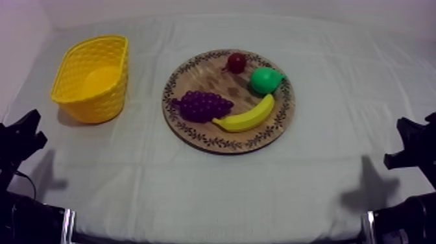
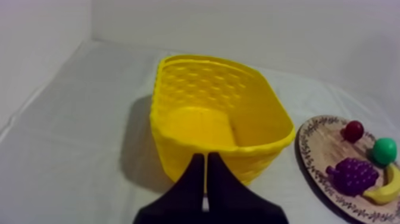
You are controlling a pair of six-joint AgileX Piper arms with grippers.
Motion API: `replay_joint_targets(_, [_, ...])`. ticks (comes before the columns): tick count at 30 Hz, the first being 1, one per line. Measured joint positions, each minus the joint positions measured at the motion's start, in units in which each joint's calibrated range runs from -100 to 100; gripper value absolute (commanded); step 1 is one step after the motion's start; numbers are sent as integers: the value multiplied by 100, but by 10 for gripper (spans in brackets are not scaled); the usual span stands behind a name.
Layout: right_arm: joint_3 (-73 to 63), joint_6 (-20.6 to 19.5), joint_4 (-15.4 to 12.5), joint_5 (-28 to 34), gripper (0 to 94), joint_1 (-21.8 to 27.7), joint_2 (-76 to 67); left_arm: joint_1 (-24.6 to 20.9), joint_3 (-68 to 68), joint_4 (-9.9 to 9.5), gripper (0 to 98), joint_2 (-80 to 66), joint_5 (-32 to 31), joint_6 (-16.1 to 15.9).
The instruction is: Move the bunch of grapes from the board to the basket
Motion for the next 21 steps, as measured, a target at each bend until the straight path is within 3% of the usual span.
replay_joint_targets(5, [0,0,0,0,3,0,0,0,0,5,0,5,0,-179])
replay_joint_targets(10, [0,0,0,0,3,0,0,7,-200,133,0,238,-11,-310])
replay_joint_targets(21, [0,12,0,0,3,0,0,346,-1724,209,0,1812,61,-440])
